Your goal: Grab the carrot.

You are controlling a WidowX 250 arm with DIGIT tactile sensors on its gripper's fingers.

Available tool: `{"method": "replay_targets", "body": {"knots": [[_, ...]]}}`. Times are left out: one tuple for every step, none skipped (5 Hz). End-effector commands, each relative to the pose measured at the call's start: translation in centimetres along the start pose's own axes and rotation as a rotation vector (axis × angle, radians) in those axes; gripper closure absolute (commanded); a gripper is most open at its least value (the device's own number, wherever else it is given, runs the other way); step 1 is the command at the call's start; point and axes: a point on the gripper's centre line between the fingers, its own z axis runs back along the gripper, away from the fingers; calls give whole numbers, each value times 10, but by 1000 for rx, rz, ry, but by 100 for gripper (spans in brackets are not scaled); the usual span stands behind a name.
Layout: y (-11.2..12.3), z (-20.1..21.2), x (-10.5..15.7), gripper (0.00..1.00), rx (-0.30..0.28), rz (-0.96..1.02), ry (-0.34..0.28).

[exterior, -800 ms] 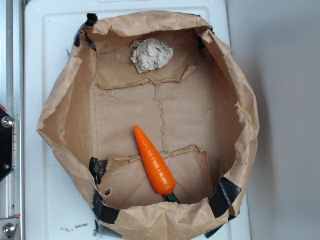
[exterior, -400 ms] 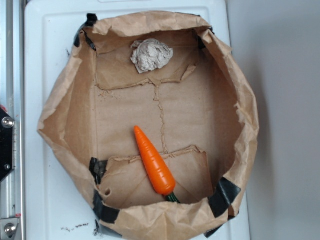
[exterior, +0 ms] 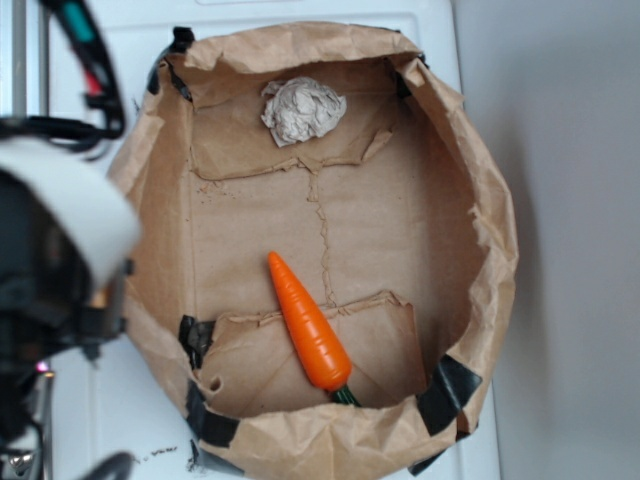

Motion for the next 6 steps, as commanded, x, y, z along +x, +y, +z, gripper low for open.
{"method": "replay_targets", "body": {"knots": [[15, -12, 65, 0, 6, -75, -134], [20, -32, 83, 0, -9, -199, -161], [21, -70, 99, 0, -17, -195, -111], [21, -70, 99, 0, -17, -195, -111], [21, -70, 99, 0, -17, -195, -111], [21, -70, 99, 0, -17, -195, -111]]}}
